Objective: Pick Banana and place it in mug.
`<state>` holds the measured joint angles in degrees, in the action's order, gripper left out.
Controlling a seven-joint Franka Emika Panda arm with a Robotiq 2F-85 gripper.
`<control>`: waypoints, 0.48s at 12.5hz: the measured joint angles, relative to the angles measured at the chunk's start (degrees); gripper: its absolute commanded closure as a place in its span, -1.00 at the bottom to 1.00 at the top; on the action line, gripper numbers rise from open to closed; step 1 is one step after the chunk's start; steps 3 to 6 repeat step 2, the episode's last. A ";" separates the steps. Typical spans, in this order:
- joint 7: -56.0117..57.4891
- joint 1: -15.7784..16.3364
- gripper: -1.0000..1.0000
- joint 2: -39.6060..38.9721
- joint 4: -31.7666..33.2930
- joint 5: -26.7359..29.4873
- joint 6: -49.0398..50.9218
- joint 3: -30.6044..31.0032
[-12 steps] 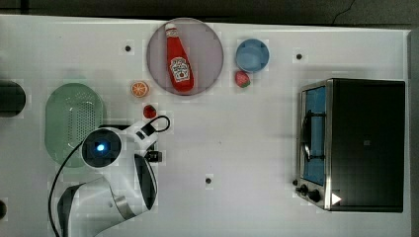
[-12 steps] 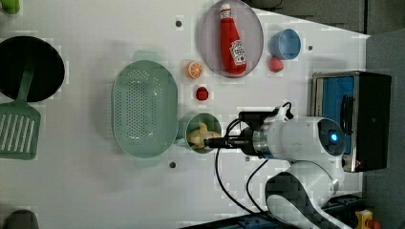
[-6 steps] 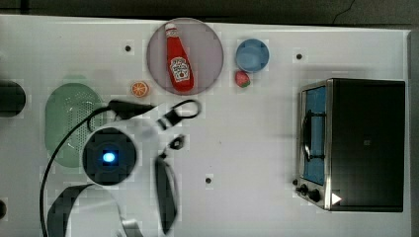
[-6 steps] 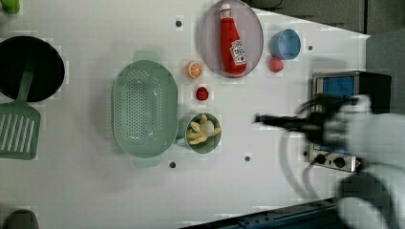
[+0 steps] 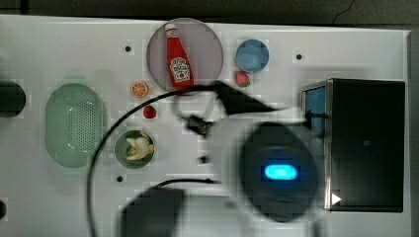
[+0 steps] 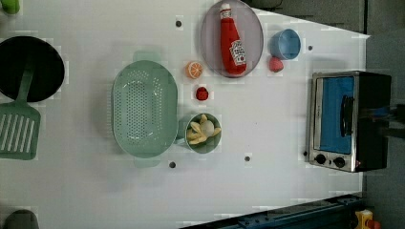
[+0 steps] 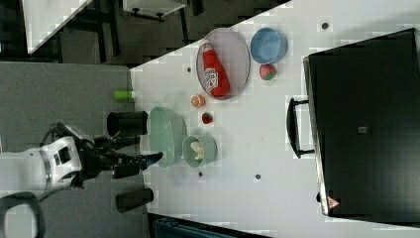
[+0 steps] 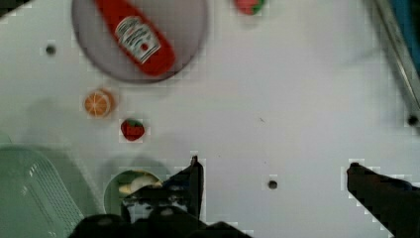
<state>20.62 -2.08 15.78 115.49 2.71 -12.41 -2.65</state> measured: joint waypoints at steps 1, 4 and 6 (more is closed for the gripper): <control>0.00 -0.91 -1.00 -1.15 -3.08 -0.54 1.16 -1.93; -0.21 -1.66 -1.00 -1.97 -5.93 -3.15 2.80 -3.09; -0.21 -1.66 -1.00 -1.97 -5.93 -3.15 2.80 -3.09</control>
